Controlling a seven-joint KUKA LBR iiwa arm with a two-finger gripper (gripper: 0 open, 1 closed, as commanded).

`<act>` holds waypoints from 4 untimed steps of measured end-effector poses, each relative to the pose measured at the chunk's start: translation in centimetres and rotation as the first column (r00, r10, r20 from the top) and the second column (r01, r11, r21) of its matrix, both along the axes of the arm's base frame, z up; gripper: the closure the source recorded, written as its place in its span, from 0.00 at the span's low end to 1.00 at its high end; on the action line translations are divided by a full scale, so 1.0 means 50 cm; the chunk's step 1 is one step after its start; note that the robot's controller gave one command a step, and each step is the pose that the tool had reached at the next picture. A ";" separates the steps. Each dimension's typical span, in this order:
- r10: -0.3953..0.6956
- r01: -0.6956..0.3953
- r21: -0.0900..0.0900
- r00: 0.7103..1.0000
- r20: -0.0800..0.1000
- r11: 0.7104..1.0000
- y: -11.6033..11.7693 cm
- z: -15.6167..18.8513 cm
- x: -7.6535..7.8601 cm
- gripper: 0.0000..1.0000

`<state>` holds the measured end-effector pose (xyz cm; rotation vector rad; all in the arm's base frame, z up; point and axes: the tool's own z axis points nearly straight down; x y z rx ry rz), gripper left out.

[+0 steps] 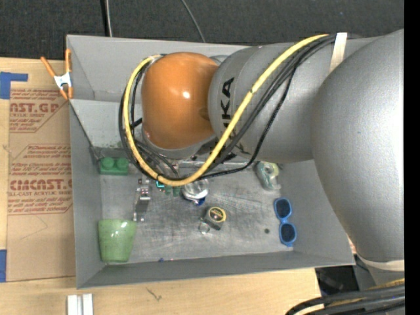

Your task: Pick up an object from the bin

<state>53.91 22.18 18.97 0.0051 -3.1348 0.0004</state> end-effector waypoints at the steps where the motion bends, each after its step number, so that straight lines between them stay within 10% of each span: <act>1: 0.280 -0.280 -0.028 0.960 0.001 0.960 0.022 -0.231 -0.047 0.00; 2: 0.739 -0.740 0.001 0.673 0.009 0.673 0.050 -0.179 -0.103 0.00; 4: 0.964 -0.964 -0.023 0.265 0.031 0.265 0.053 -0.186 -0.087 0.00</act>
Offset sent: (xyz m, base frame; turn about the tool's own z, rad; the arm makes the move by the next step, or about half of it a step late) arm -0.0307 0.0256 -0.1197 -0.2843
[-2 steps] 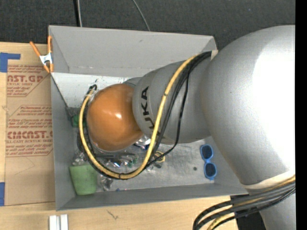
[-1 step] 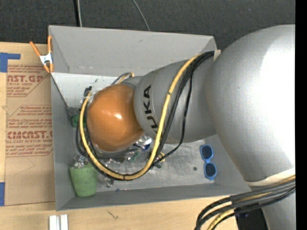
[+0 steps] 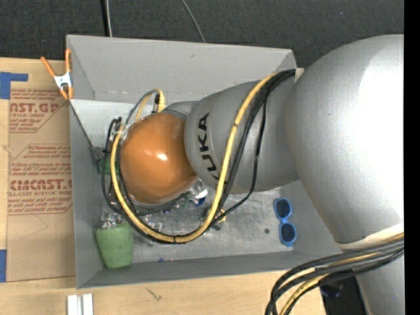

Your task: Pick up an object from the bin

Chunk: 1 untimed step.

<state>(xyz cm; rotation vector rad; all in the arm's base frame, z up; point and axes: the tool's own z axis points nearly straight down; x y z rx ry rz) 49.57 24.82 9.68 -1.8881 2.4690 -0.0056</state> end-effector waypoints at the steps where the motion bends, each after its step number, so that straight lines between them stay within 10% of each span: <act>1: 0.105 -0.105 -0.001 0.994 0.007 0.994 0.001 0.001 0.003 0.00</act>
Offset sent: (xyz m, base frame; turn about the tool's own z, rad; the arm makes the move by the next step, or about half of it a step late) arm -0.0108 -0.0014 -0.0268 -0.1896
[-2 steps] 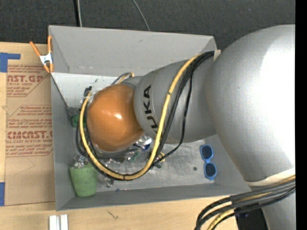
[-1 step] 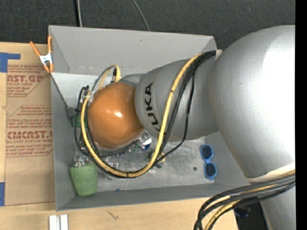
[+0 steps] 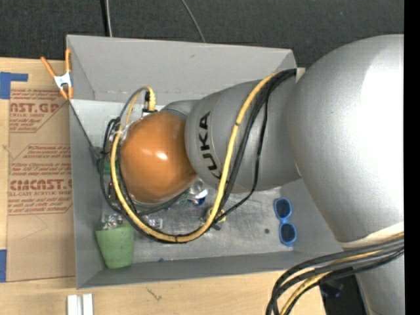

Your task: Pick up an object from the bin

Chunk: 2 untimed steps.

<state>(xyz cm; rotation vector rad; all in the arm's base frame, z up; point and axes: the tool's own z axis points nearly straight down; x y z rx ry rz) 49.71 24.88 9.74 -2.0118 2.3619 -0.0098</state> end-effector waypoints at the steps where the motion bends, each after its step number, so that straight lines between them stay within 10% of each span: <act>1: 0.003 -0.003 -0.011 1.000 -0.012 1.000 -0.005 -0.004 -0.005 1.00; 2: 0.000 0.000 -0.015 1.000 -0.028 1.000 -0.001 0.007 -0.002 1.00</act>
Offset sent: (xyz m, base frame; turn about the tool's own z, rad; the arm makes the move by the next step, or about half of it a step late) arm 0.0000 0.0000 0.0000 0.0000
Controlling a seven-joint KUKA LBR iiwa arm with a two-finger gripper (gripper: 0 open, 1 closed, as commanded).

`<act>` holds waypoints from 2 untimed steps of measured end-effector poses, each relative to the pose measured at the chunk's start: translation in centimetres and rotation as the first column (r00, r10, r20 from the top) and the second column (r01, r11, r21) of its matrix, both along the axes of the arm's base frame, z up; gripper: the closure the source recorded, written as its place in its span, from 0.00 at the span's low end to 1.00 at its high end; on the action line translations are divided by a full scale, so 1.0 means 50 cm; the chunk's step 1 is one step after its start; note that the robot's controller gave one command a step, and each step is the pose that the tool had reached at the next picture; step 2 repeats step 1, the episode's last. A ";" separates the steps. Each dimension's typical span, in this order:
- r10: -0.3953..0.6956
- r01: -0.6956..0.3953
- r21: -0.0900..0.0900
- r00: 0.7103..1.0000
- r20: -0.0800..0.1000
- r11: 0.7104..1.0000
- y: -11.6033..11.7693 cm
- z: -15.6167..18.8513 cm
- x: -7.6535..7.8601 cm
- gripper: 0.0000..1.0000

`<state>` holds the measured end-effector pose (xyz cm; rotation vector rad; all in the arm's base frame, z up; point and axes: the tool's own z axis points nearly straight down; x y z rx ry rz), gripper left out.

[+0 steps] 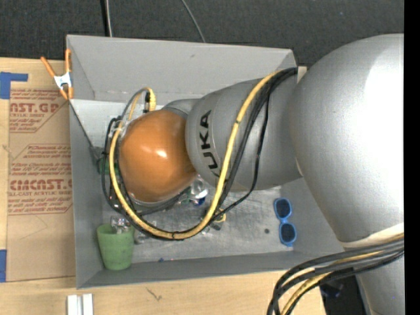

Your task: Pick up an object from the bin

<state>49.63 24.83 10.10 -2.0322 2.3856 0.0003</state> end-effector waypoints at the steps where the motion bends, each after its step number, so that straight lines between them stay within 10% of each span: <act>1: -0.002 0.002 0.000 1.000 0.000 1.000 0.004 0.127 0.002 1.00; 2: -0.002 0.002 0.000 1.000 0.000 1.000 0.004 0.127 0.002 1.00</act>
Offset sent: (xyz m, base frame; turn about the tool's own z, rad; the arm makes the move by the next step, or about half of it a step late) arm 0.0000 0.0000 0.0602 0.0000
